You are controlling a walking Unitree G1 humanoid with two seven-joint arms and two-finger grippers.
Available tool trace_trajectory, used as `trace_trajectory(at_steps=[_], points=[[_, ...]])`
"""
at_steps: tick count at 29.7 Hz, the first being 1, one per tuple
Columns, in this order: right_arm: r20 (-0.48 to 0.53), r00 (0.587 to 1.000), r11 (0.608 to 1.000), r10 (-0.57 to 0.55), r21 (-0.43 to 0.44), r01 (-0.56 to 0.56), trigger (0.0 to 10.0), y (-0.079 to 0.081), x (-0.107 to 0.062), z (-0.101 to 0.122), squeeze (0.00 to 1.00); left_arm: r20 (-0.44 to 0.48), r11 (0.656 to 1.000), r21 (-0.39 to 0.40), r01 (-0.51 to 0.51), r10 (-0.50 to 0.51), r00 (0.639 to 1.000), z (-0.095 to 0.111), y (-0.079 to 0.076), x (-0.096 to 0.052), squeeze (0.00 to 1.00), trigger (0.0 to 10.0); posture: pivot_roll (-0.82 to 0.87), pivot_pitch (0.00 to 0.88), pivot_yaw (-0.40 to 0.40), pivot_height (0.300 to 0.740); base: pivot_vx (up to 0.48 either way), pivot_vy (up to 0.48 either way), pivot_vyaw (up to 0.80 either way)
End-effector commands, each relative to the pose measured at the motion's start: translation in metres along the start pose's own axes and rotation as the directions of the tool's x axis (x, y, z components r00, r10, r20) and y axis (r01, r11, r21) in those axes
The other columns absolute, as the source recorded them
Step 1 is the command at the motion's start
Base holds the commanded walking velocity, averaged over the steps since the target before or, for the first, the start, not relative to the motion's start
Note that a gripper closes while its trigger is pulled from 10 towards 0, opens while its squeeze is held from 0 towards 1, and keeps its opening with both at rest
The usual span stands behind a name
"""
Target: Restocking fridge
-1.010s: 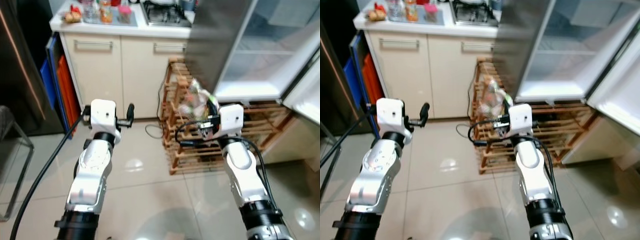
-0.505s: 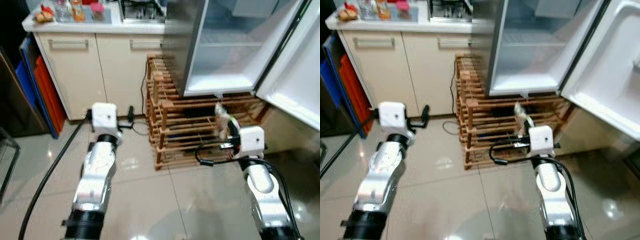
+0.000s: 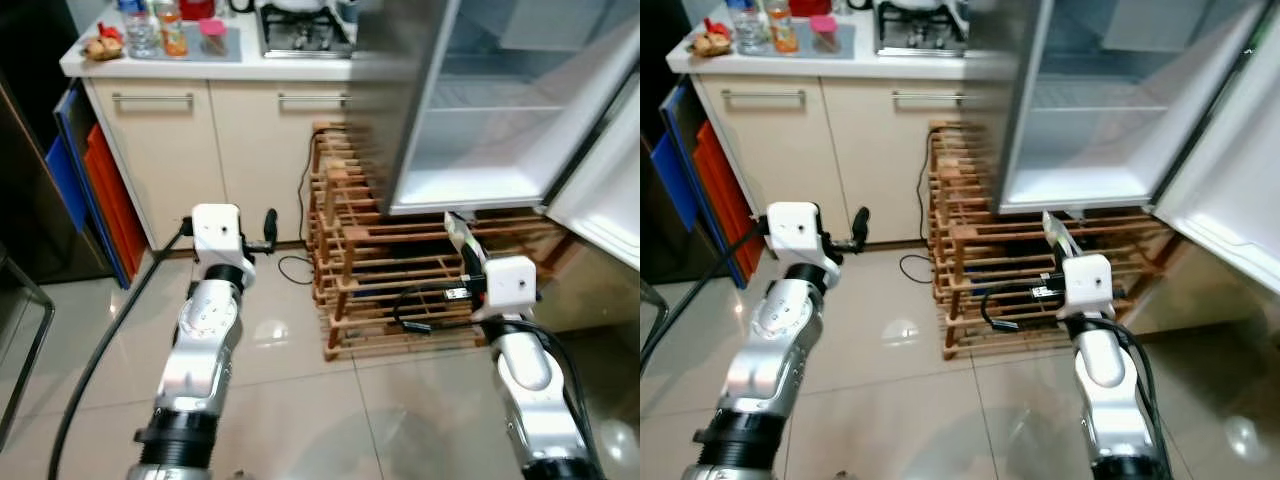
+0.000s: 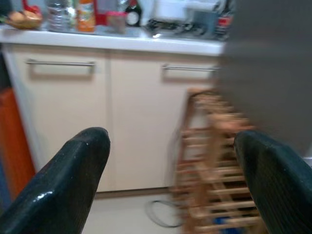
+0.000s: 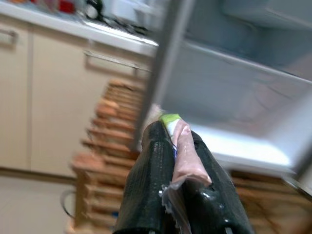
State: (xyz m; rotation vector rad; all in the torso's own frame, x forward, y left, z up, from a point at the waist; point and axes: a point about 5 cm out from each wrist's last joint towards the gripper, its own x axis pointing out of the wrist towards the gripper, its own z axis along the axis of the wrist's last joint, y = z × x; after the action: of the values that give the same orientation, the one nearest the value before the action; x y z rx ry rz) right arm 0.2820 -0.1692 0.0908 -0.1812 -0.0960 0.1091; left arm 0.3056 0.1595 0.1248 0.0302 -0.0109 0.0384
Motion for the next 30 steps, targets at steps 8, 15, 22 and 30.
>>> trace_trajectory(at_steps=[8,15,22,30], points=[[0.031,0.999,1.000,0.010,-0.022,-0.010,0.0,-0.006,0.013,0.006,0.25,0.032,0.995,0.023,0.100,-0.101,0.994,0.007,-0.024,0.006,0.00,10.0,-0.11,0.000,-0.021,0.740,0.251,0.000,0.00],[0.037,0.999,1.000,0.011,-0.025,-0.010,0.0,-0.008,0.015,0.007,0.24,0.024,0.995,0.036,0.090,-0.091,0.996,0.006,-0.025,0.009,0.00,10.0,-0.12,0.000,-0.017,0.740,0.000,-0.259,0.00],[0.037,0.999,0.999,0.009,-0.032,-0.008,0.0,-0.011,0.016,0.006,0.24,0.016,0.995,0.040,0.087,-0.087,0.996,0.005,-0.024,0.012,0.00,10.0,-0.13,0.000,-0.015,0.740,0.000,-0.434,0.00],[0.039,0.999,0.999,0.010,-0.034,-0.008,0.0,-0.011,0.017,0.006,0.24,0.014,0.996,0.037,0.081,-0.082,0.997,0.006,-0.022,0.013,0.00,10.0,-0.13,0.000,-0.011,0.740,0.031,-0.422,0.00]])
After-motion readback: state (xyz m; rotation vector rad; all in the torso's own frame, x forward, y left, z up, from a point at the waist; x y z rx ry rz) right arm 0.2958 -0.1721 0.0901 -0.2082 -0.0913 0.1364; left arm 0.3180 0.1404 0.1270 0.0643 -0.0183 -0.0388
